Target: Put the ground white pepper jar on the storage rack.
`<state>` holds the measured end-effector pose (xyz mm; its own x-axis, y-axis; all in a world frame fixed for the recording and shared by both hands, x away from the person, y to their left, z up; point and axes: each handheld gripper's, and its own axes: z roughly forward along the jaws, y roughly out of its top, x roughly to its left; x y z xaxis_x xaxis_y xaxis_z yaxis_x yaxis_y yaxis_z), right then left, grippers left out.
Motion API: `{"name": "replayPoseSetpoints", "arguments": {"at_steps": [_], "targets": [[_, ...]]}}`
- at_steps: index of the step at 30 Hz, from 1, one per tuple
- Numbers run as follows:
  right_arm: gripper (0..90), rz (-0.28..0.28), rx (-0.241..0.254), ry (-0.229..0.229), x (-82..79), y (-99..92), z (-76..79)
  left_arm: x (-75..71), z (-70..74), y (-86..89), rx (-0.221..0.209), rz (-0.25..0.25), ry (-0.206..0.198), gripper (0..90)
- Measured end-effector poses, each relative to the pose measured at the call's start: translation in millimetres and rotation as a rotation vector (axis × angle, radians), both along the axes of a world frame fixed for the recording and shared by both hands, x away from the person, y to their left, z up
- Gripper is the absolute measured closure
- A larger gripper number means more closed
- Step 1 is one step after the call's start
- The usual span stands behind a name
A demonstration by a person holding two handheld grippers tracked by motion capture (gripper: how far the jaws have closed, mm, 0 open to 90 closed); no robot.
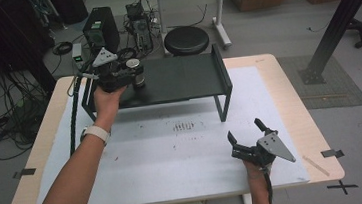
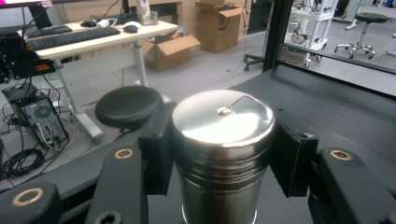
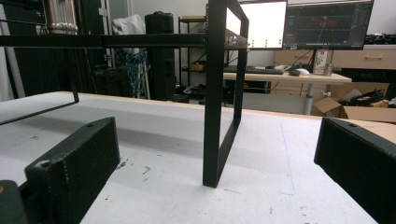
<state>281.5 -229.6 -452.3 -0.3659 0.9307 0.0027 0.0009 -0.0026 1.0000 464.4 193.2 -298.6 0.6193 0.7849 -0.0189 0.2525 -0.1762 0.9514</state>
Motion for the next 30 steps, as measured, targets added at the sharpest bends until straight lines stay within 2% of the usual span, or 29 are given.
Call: {"name": "replayPoseSetpoints", "arguments": {"at_steps": [4, 9, 27, 30], "targets": [[0.0, 0.000, 0.000, 0.000, 0.0, 0.0, 0.0, -0.1, 0.2, -0.2, 0.012, 0.004, 0.006, 48.5], [0.0, 0.000, 0.001, 0.000, 0.0, 0.0, 0.0, -0.1, 0.2, -0.4, 0.001, 0.003, 0.010, 47.2], [0.0, -0.001, 0.002, 0.002, 0.2, -0.1, 0.1, -2.0, 1.8, 0.7, -0.013, -0.007, 0.012, 26.3], [0.0, -0.001, 0.002, 0.003, 0.2, -0.1, 0.1, -2.4, 3.3, 2.5, -0.031, -0.010, 0.017, 23.1]]}}
